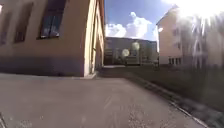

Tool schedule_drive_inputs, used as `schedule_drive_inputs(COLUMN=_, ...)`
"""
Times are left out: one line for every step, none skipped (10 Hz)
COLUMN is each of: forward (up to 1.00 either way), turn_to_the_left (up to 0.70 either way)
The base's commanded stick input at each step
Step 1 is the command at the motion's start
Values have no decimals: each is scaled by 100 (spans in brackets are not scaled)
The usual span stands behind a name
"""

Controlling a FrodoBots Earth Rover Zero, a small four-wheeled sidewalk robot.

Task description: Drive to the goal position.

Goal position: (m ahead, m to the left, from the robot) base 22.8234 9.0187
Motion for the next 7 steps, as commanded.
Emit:
schedule_drive_inputs(forward=85, turn_to_the_left=-34)
schedule_drive_inputs(forward=85, turn_to_the_left=-34)
schedule_drive_inputs(forward=85, turn_to_the_left=-22)
schedule_drive_inputs(forward=85, turn_to_the_left=-5)
schedule_drive_inputs(forward=85, turn_to_the_left=0)
schedule_drive_inputs(forward=85, turn_to_the_left=0)
schedule_drive_inputs(forward=85, turn_to_the_left=0)
